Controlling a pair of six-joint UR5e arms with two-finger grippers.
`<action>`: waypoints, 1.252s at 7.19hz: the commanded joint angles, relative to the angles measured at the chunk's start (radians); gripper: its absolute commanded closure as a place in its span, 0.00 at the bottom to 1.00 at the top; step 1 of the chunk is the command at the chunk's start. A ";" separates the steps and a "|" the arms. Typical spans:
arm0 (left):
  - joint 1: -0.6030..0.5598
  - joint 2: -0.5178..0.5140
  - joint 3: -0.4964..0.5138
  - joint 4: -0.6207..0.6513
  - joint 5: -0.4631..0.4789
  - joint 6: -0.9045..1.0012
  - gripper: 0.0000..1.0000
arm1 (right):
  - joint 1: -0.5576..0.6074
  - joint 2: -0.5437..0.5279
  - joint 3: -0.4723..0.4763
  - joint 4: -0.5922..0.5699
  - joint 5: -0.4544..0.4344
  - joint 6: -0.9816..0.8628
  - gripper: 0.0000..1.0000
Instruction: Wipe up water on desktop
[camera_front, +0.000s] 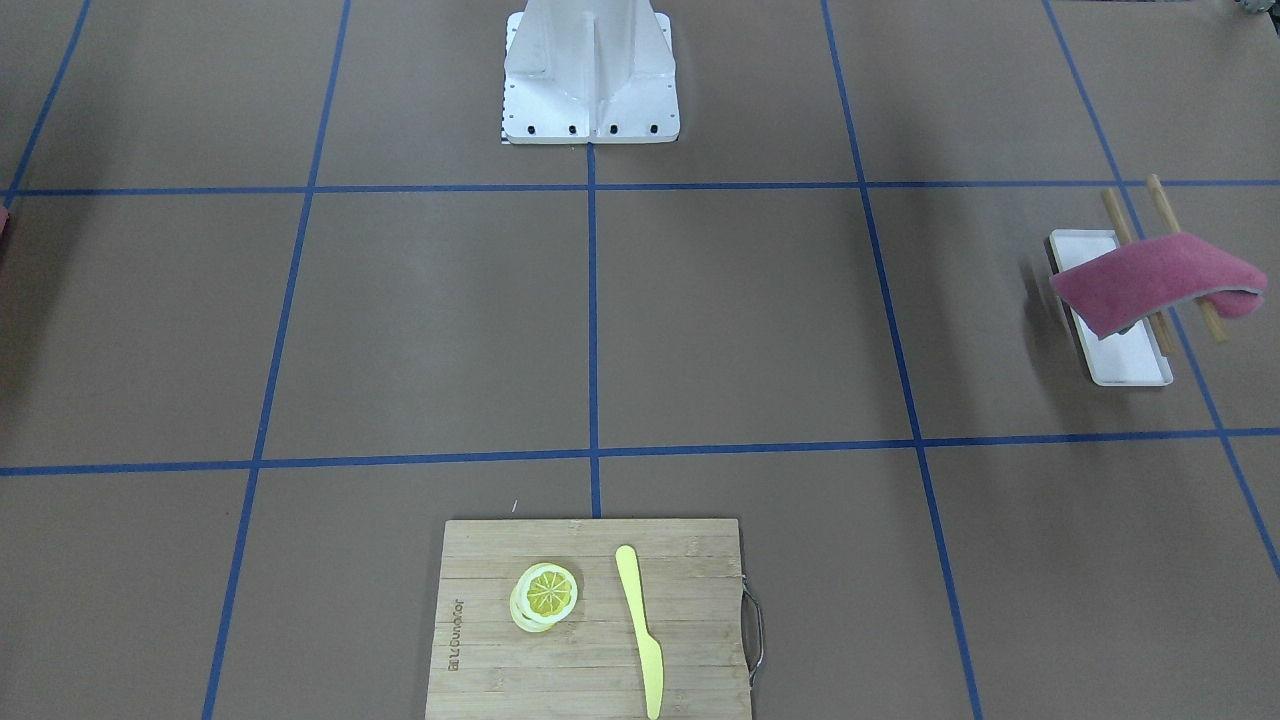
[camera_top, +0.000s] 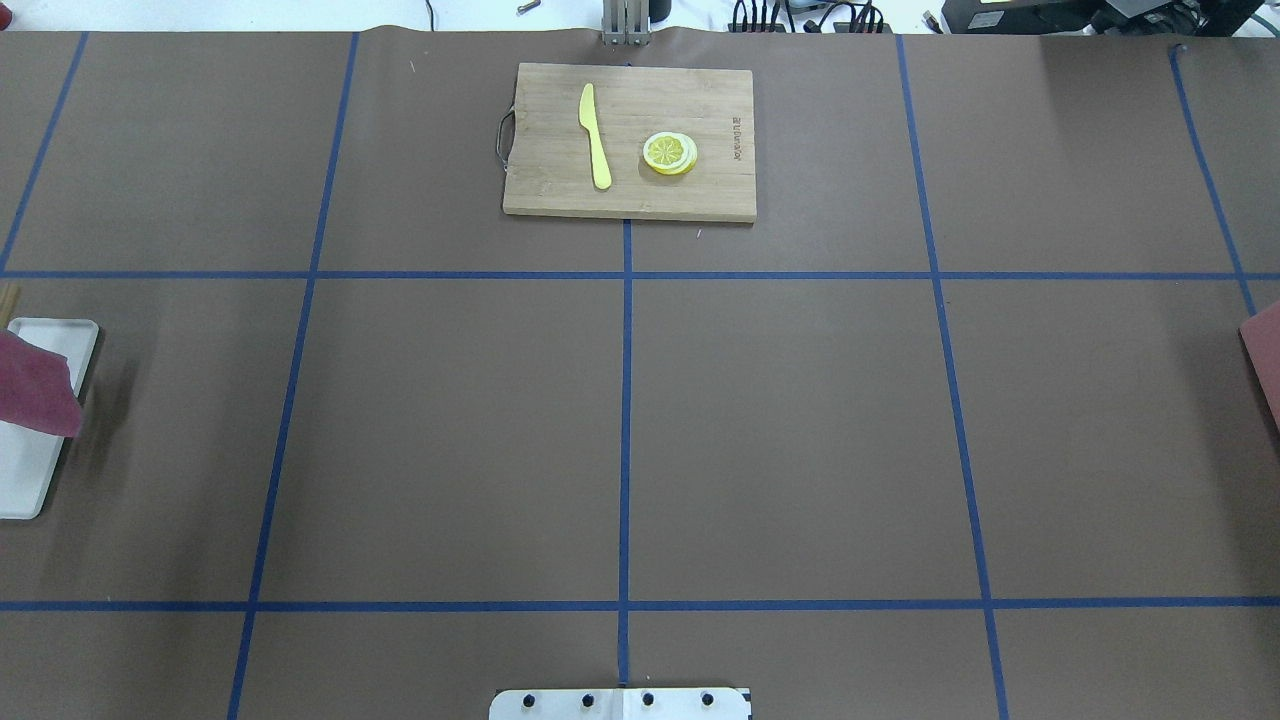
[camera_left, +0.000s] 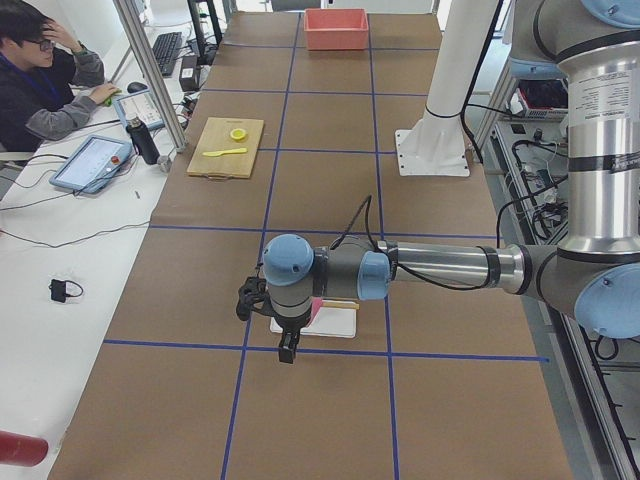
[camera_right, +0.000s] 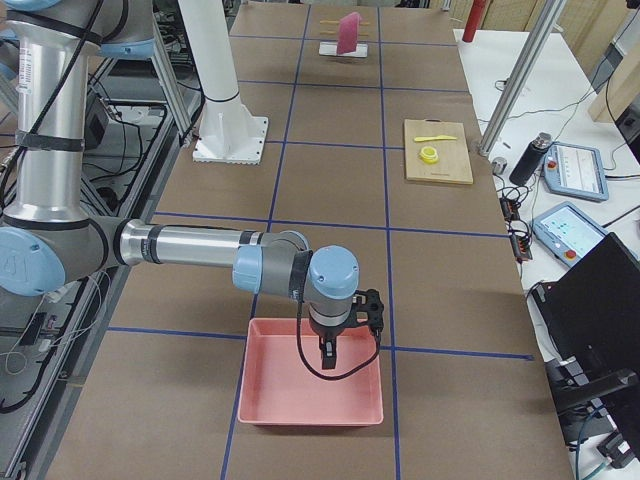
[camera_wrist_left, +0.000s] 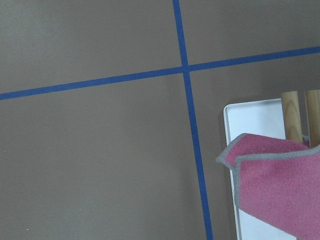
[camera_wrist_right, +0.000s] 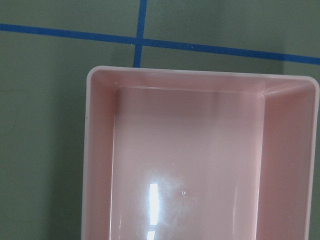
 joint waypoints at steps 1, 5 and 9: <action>0.000 -0.001 -0.027 -0.001 -0.001 0.001 0.02 | 0.000 0.004 0.007 0.001 -0.001 0.006 0.00; 0.000 -0.004 -0.059 -0.007 -0.001 -0.003 0.02 | 0.000 -0.001 0.028 0.138 0.003 0.014 0.00; 0.000 -0.041 0.053 -0.277 -0.015 0.000 0.02 | 0.002 -0.010 0.017 0.173 0.003 0.029 0.00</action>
